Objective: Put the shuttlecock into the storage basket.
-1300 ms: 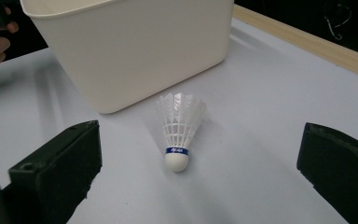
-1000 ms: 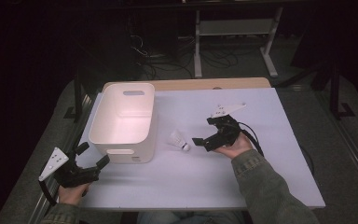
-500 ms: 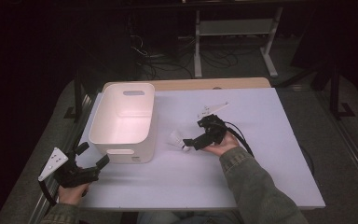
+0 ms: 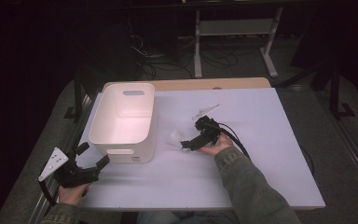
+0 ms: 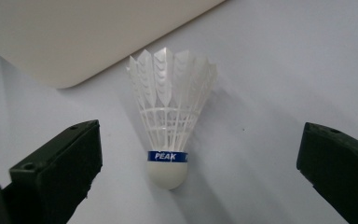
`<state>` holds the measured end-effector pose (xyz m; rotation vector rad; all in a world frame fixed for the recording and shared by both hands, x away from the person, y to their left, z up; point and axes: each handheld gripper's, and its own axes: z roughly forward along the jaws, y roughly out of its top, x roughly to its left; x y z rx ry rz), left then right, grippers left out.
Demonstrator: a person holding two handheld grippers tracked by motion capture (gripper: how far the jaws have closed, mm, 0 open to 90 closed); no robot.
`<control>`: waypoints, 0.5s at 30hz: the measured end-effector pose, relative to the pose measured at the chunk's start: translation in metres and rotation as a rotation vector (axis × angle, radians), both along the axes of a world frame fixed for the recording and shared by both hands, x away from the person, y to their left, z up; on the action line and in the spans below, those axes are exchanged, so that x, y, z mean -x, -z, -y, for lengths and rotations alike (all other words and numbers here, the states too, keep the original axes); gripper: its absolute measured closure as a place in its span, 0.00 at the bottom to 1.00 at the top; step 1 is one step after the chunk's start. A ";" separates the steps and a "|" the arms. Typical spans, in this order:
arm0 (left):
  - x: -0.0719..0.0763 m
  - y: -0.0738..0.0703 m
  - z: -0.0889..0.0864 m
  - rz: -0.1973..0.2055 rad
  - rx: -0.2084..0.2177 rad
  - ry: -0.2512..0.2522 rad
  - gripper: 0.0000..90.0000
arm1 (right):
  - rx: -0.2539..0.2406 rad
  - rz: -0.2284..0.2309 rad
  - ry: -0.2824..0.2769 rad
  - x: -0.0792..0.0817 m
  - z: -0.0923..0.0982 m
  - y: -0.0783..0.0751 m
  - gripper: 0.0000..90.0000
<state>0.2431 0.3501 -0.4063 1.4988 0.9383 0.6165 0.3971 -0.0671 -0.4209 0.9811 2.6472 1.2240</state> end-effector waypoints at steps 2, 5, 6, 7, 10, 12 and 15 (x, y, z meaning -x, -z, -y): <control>0.000 0.000 0.000 -0.001 0.002 -0.001 0.00 | 0.016 -0.012 0.001 -0.002 -0.002 0.003 0.00; 0.000 0.000 0.000 -0.001 0.001 0.000 0.00 | 0.022 -0.027 0.005 -0.002 -0.005 0.006 0.00; 0.000 0.000 0.000 -0.001 0.001 0.000 0.00 | 0.031 -0.015 -0.001 -0.003 -0.005 0.008 0.02; 0.000 0.000 0.000 0.000 0.001 0.001 0.00 | 0.026 -0.025 -0.006 -0.003 -0.006 0.008 0.02; 0.000 0.000 0.000 -0.001 0.001 0.001 0.00 | 0.034 -0.031 -0.006 -0.003 -0.007 0.010 0.02; 0.000 0.000 0.000 0.000 0.001 0.001 0.00 | 0.039 -0.040 -0.007 -0.004 -0.008 0.011 0.05; 0.000 0.000 0.000 -0.001 0.001 0.002 0.00 | 0.072 -0.056 -0.025 -0.005 -0.012 0.014 0.11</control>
